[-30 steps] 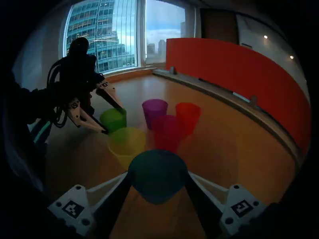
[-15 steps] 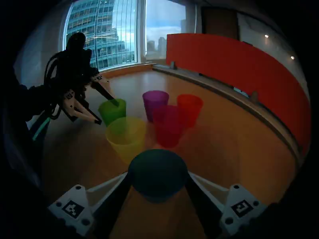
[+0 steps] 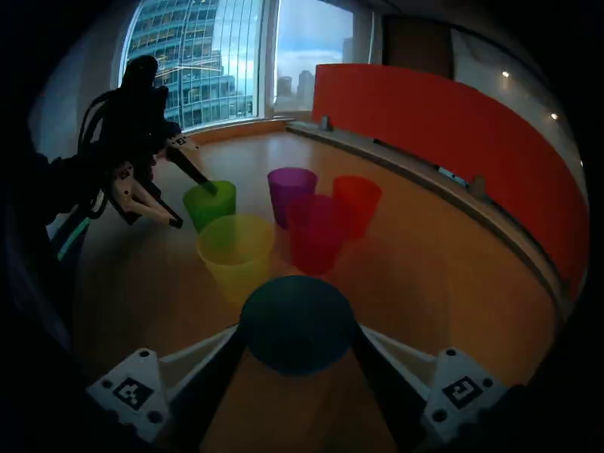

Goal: Pour water

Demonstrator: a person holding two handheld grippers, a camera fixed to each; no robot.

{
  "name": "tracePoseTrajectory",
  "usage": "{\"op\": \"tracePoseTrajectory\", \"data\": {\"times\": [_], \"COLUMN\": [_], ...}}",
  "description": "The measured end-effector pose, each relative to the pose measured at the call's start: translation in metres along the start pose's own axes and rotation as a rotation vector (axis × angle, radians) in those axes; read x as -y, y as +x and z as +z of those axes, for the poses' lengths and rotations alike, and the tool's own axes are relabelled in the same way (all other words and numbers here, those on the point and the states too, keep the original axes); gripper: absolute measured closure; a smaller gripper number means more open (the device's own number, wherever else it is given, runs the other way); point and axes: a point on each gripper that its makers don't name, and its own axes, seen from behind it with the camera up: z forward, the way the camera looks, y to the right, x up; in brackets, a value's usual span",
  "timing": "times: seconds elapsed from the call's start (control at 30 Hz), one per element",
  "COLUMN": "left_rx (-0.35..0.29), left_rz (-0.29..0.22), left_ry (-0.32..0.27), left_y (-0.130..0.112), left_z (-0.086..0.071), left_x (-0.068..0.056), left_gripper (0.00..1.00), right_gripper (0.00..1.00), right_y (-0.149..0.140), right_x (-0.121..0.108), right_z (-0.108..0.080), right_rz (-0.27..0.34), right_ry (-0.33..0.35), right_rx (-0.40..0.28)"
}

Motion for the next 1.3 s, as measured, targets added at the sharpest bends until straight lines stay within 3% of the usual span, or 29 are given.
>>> {"op": "tracePoseTrajectory", "data": {"times": [0.27, 0.97, 1.17, 1.3], "left_rx": [-0.008, -0.067, -0.097, -0.132], "left_rz": [-0.024, -0.114, -0.121, -0.137], "left_ry": [0.023, 0.153, 0.210, 0.262], "left_y": [-0.002, -0.007, -0.003, 0.002], "left_z": [-0.010, -0.049, -0.056, -0.063], "left_x": [0.004, 0.025, 0.031, 0.042], "left_gripper": [0.00, 0.01, 0.01, 0.01], "right_gripper": [0.00, 0.00, 0.00, 0.00], "right_y": [-0.002, -0.013, -0.008, -0.001], "right_x": [0.001, -0.014, -0.023, -0.034], "right_z": [-0.012, -0.064, -0.074, -0.083], "right_rz": [0.018, 0.077, 0.112, 0.151], "right_ry": [-0.009, -0.131, -0.185, -0.242], "right_rx": [-0.010, -0.061, -0.097, -0.134]}}
